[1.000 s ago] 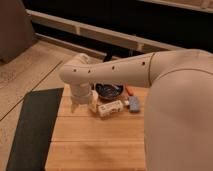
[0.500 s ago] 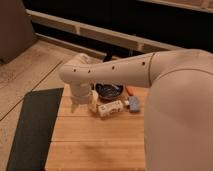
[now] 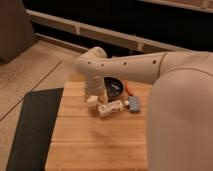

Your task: Move the arm in a circular motion

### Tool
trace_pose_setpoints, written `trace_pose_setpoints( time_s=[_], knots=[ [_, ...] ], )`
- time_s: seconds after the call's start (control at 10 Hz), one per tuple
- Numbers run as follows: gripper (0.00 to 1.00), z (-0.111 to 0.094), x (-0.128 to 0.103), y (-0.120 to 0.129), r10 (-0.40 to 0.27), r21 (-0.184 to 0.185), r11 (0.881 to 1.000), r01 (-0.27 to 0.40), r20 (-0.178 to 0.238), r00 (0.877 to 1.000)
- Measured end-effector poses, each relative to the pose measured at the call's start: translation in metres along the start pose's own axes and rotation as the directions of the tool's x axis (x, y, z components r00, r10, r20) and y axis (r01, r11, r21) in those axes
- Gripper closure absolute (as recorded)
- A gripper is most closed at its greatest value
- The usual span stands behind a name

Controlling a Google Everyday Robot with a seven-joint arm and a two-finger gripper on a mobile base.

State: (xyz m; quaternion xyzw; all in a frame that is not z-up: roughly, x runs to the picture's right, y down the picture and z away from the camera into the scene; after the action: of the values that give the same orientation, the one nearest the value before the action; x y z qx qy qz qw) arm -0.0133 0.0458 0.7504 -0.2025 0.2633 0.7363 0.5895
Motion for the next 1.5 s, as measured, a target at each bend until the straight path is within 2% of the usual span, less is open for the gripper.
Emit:
trace_pose_setpoints(
  time_s=[0.1, 0.2, 0.4, 0.5, 0.6, 0.8, 1.0, 1.1, 1.2, 1.3, 1.4, 1.5],
  knots=[
    [0.35, -0.001, -0.016, -0.012, 0.037, 0.001, 0.999, -0.037, 0.008, 0.999],
    [0.35, -0.004, -0.043, -0.029, 0.072, 0.001, 0.997, -0.072, 0.028, 0.997],
    [0.35, -0.011, -0.080, -0.051, 0.090, 0.004, 0.996, -0.091, 0.061, 0.994],
    [0.35, -0.016, -0.105, -0.069, 0.099, 0.016, 0.995, -0.100, 0.079, 0.992],
    [0.35, -0.020, -0.121, -0.080, 0.101, 0.030, 0.994, -0.103, 0.088, 0.991],
    [0.35, -0.032, -0.156, -0.076, 0.048, 0.060, 0.997, -0.055, 0.112, 0.993],
    [0.35, -0.039, -0.177, -0.043, -0.058, 0.082, 0.995, 0.048, 0.123, 0.991],
    [0.35, -0.040, -0.183, -0.015, -0.135, 0.093, 0.988, 0.125, 0.121, 0.983],
    [0.35, -0.036, -0.184, 0.019, -0.233, 0.106, 0.969, 0.222, 0.110, 0.966],
    [0.35, -0.030, -0.180, 0.051, -0.317, 0.109, 0.946, 0.307, 0.097, 0.943],
    [0.35, -0.025, -0.174, 0.076, -0.373, 0.105, 0.926, 0.364, 0.088, 0.924],
    [0.35, -0.016, -0.161, 0.106, -0.435, 0.090, 0.899, 0.429, 0.072, 0.898]
  ],
)
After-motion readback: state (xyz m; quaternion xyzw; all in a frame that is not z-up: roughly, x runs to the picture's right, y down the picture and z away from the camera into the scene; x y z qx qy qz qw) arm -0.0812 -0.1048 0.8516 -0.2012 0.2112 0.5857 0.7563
